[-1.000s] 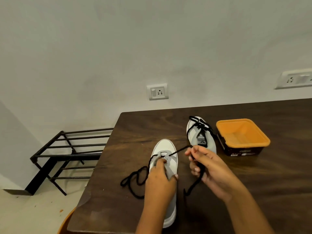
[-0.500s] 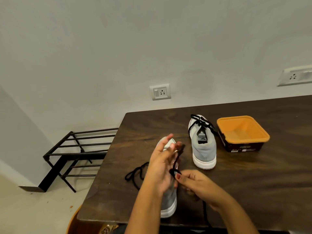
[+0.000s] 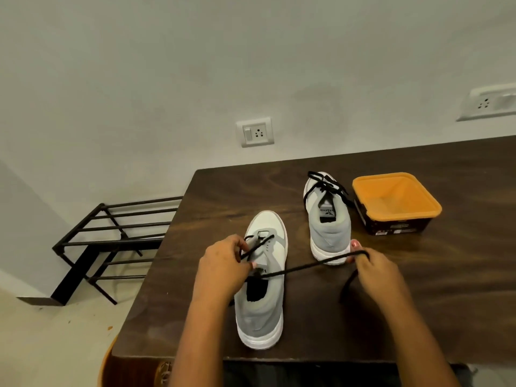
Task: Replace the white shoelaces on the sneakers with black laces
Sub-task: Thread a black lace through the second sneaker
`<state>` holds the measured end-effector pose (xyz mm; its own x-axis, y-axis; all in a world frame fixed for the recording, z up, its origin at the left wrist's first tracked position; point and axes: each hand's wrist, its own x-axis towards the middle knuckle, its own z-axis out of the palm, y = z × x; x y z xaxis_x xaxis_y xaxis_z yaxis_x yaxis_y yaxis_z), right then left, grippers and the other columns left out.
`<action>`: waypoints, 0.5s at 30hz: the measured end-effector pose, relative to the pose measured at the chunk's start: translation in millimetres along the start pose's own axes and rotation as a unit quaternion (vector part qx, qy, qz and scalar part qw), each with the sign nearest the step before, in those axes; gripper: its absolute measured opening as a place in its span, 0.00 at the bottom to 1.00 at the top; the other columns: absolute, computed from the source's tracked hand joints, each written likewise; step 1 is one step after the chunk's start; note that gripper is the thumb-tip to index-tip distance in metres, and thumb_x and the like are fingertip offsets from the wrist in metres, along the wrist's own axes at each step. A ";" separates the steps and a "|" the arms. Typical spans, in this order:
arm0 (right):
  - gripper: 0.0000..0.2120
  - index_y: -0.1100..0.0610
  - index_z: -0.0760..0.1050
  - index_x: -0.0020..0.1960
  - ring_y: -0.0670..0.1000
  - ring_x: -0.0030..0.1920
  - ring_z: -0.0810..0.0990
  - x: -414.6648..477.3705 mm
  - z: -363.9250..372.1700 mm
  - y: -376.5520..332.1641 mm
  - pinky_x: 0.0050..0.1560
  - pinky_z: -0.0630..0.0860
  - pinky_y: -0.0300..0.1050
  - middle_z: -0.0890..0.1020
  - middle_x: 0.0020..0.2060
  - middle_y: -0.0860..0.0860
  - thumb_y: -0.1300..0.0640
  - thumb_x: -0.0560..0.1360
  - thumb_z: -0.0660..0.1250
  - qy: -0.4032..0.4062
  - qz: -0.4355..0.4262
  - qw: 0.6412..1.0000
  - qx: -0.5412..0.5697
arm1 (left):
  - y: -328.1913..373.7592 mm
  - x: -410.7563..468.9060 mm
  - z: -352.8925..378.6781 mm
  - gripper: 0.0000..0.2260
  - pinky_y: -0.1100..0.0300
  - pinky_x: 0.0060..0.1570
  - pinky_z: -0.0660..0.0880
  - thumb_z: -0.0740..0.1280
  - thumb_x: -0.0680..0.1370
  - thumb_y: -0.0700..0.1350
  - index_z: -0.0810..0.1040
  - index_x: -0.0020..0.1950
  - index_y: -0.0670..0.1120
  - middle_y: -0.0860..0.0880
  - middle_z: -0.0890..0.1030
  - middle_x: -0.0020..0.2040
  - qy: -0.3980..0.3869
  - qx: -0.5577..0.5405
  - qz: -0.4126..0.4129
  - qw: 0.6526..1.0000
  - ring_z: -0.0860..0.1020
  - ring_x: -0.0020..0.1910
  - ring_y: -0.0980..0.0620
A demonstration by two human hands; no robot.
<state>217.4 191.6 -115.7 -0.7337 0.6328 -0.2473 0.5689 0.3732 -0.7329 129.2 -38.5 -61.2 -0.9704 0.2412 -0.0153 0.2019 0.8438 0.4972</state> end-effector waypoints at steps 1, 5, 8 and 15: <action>0.16 0.55 0.78 0.49 0.54 0.39 0.74 1.8 -0.4 3.7 0.40 0.67 0.47 0.80 0.42 0.57 0.49 0.82 0.55 -0.009 0.025 0.998 0.059 | 0.2 -0.8 2.1 0.13 0.63 0.43 0.71 0.75 0.69 0.49 0.75 0.49 0.56 0.54 0.76 0.45 -0.025 0.036 0.000 0.999 0.76 0.46 0.54; 0.13 0.60 0.79 0.50 0.48 0.30 0.72 9.3 -14.1 24.2 0.30 0.66 0.41 0.79 0.35 0.53 0.53 0.81 0.60 0.014 0.094 0.956 0.276 | 3.8 -8.4 -0.3 0.18 0.59 0.48 0.76 0.77 0.65 0.52 0.72 0.48 0.58 0.55 0.72 0.51 -0.123 0.092 0.001 0.988 0.74 0.49 0.53; 0.15 0.60 0.77 0.59 0.46 0.40 0.75 13.7 -28.6 32.6 0.39 0.72 0.40 0.78 0.47 0.53 0.68 0.79 0.55 0.056 0.127 0.908 0.395 | 14.7 -14.8 -1.7 0.21 0.59 0.53 0.74 0.78 0.62 0.55 0.73 0.49 0.57 0.56 0.70 0.52 -0.136 0.102 0.054 0.984 0.73 0.53 0.55; 0.11 0.60 0.77 0.49 0.41 0.29 0.71 1.6 -33.3 15.0 0.30 0.68 0.32 0.78 0.39 0.53 0.62 0.80 0.55 -0.009 0.058 0.741 0.669 | 48.1 -39.1 50.1 0.14 0.61 0.52 0.75 0.76 0.68 0.45 0.77 0.50 0.54 0.58 0.77 0.49 -0.192 -0.082 0.216 0.954 0.75 0.48 0.61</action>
<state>237.1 220.8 -106.0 -0.7207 0.5938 -0.3577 -0.2390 -0.6972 -0.6758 183.5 16.7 -80.2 -0.6752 0.7334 -0.0788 0.5173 0.5470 0.6582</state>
